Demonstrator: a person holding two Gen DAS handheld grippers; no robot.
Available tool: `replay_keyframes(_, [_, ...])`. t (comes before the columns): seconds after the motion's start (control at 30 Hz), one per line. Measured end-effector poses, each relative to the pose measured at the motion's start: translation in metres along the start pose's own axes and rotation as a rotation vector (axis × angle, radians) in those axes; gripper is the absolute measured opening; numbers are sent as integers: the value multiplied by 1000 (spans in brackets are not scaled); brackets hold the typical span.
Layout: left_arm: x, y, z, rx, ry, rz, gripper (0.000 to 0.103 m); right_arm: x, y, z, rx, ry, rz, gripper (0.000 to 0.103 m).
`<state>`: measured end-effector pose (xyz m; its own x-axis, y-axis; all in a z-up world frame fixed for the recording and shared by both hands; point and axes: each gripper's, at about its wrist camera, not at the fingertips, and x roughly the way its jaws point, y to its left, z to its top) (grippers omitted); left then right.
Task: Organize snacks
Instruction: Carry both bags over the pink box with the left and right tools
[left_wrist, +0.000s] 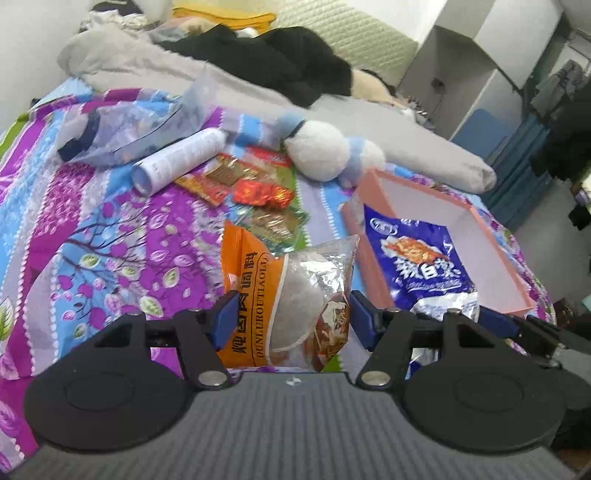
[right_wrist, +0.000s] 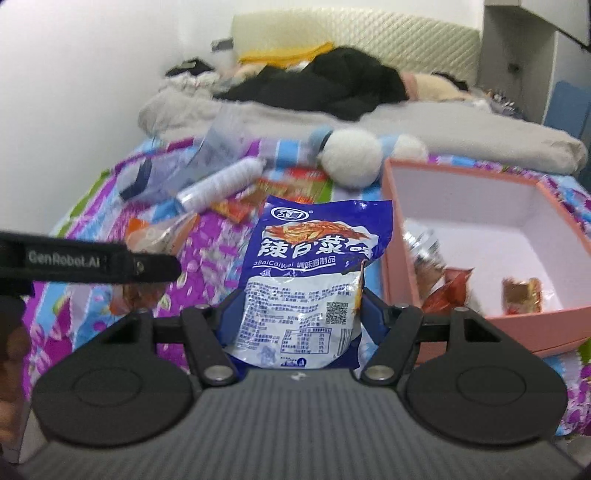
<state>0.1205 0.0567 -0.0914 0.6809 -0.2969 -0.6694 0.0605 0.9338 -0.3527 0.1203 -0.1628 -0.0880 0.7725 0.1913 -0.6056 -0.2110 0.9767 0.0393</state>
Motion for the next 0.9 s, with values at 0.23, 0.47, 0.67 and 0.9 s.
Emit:
replay_keyframes(0.23, [4, -38, 3, 67, 10, -64, 68, -31, -27, 3, 58, -57, -60, 68])
replay_keyframes(0.47, [5, -83, 8, 138, -2, -144, 68, -56, -52, -4, 96, -91, -131, 68])
replay_keyframes(0.67, [17, -118, 15, 190, -1, -194, 68, -63, -75, -7, 138, -108, -165, 68])
replay_keyframes(0.9, [43, -159, 41, 270, -15, -231, 68, -52, -111, 2, 166, -119, -211, 68])
